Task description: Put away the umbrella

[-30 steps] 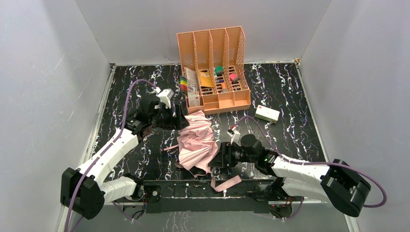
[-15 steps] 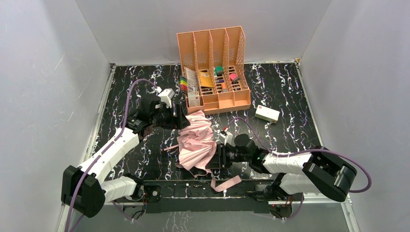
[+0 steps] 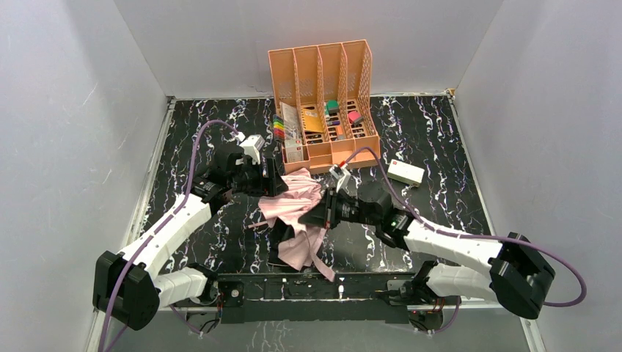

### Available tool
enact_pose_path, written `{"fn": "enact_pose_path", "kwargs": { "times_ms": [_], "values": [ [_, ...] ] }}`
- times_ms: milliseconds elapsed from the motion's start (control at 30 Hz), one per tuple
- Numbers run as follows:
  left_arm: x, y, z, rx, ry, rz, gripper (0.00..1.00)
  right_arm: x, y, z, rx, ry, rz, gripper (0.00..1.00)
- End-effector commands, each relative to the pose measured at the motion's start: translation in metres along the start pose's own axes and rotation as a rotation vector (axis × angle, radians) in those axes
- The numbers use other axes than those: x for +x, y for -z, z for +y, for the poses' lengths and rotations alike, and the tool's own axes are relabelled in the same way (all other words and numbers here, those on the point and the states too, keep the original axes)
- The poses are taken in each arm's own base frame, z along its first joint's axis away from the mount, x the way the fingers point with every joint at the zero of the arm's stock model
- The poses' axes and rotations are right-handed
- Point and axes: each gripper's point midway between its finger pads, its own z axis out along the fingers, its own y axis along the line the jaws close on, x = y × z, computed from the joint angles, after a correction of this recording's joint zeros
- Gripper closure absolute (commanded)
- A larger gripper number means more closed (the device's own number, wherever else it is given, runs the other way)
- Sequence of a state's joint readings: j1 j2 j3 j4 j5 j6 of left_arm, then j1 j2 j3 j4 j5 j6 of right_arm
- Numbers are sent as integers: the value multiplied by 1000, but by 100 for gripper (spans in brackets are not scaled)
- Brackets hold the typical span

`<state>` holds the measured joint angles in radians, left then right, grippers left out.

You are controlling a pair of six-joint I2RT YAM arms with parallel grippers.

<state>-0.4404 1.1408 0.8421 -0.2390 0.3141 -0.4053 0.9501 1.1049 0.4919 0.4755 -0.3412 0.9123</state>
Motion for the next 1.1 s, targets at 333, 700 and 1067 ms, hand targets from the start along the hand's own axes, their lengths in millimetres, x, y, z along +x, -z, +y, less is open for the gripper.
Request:
{"fn": "enact_pose_path", "kwargs": {
  "times_ms": [333,700,1067],
  "values": [
    [-35,45,-1,-98,-46,-151,27,-115,-61,-41,221,41,-148,100],
    [-41,72,-20,-51,-62,-171,20,-152,-87,-116,368,53,-146,100],
    [6,55,-38,78,79,-83,20,-178,-93,-174,517,-4,-206,100]
  ]
}}
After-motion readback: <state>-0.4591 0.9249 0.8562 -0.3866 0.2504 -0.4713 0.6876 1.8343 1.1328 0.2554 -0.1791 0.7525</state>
